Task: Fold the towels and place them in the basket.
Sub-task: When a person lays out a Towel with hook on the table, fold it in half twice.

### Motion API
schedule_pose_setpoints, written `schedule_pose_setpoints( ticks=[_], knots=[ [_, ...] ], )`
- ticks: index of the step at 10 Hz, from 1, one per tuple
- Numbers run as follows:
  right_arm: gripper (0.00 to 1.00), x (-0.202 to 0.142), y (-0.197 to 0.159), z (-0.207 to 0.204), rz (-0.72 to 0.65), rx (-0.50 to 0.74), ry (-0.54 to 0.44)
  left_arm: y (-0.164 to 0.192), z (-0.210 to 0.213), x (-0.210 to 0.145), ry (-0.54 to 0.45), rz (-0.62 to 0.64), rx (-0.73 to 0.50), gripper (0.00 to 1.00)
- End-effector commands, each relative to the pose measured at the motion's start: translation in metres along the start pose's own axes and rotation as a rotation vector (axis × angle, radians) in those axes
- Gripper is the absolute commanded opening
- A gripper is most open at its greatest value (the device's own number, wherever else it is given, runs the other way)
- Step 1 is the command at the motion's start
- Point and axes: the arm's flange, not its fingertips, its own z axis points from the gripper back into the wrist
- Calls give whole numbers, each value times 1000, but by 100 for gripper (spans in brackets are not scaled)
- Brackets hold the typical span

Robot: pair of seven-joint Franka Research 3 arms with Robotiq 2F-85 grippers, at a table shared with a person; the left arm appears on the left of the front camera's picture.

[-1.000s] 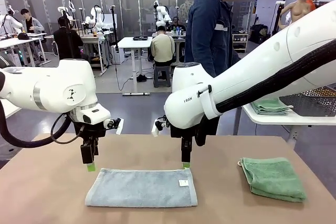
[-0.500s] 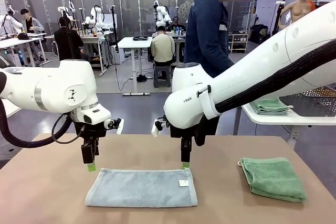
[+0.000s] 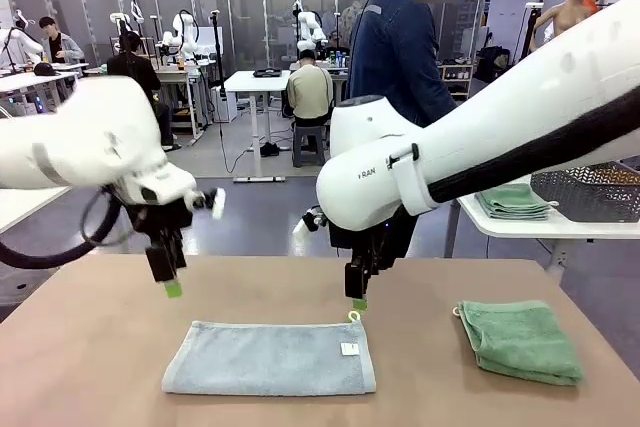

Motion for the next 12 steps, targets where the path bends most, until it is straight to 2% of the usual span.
schedule_pose_setpoints(
  ticks=[1, 2, 4, 6, 7, 9, 10, 12],
  knots=[
    [100, -18, 39, 12, -363, -104, 55, -42, 60, -37, -142, -7, -10, 100],
    [100, -28, 45, 17, -503, -114, 8, -60, 90, -50, -182, 0, -19, 100],
    [100, -39, 52, 13, -686, -92, -72, -103, 161, -72, -167, 49, 21, 100],
    [100, -45, 49, -14, -843, -8, -171, -145, 233, -86, -152, 113, 158, 100],
    [100, -42, 51, -28, -862, 33, -215, -169, 266, -90, -151, 163, 214, 100],
    [100, -30, 57, -51, -869, 61, -238, -201, 329, -98, -148, 299, 324, 100],
    [100, -25, 55, -58, -880, 28, -264, -214, 354, -97, -175, 317, 341, 100],
    [100, -21, 51, -72, -906, 63, -234, -235, 394, -95, -250, 390, 377, 100]
  ],
)
